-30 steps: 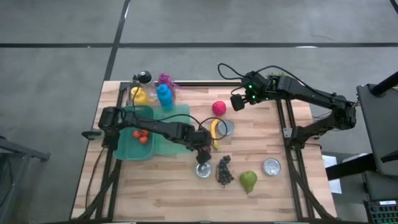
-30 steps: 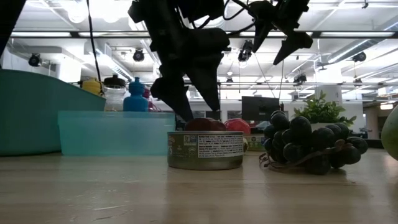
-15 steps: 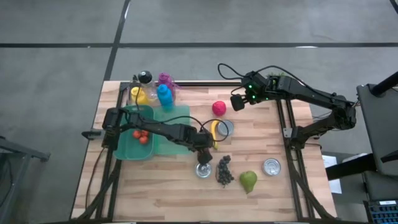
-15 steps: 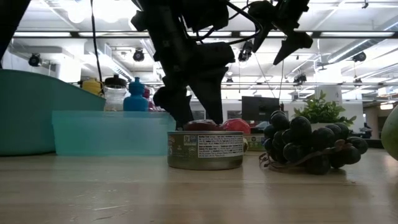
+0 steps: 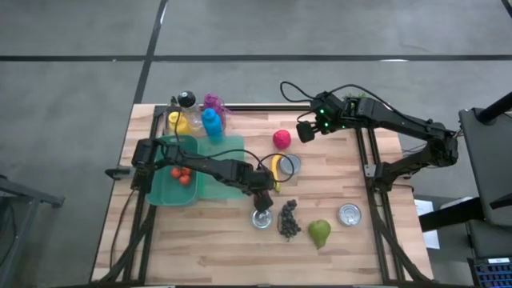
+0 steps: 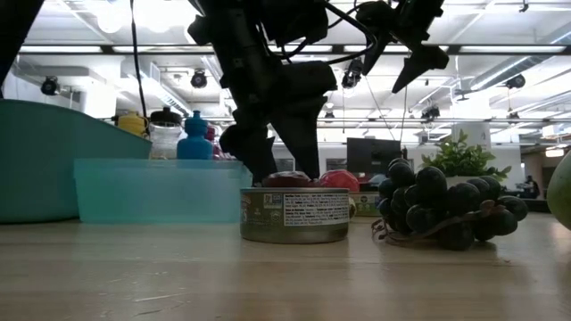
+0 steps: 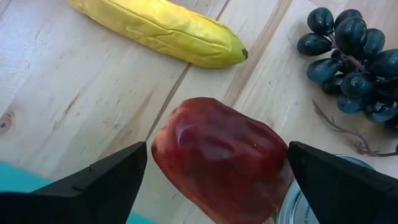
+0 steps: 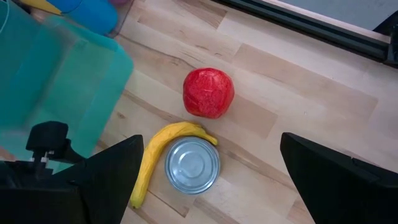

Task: Pick & Place Food Item
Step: Put the dark red apple into the green bin

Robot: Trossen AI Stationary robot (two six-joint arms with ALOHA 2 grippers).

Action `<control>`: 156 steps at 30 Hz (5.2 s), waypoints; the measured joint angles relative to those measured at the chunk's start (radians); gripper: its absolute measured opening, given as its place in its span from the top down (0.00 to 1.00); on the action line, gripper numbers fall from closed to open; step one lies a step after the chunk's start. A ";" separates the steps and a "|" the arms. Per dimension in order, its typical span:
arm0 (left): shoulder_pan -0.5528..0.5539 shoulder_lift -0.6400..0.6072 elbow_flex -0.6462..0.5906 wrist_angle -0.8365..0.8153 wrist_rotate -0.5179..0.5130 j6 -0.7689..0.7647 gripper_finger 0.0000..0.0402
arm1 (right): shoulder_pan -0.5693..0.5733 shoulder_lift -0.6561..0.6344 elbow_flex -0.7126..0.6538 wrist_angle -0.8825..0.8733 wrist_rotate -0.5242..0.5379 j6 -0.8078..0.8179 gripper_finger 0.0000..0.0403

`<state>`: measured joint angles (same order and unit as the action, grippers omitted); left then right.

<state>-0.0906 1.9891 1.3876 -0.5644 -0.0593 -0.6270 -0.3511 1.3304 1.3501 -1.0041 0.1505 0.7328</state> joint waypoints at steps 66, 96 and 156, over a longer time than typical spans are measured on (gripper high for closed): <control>0.009 0.002 -0.008 -0.046 0.001 -0.022 0.26 | 0.000 0.000 0.000 0.000 0.000 0.000 0.06; 0.011 0.004 -0.008 -0.086 -0.022 -0.008 0.07 | 0.000 0.000 0.000 0.000 0.000 0.000 0.06; 0.018 0.020 -0.011 -0.024 -0.081 0.148 0.14 | 0.000 0.000 0.000 0.000 0.000 0.000 0.06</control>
<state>-0.0723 2.0091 1.3766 -0.5889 -0.1403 -0.4786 -0.3509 1.3304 1.3500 -1.0041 0.1505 0.7329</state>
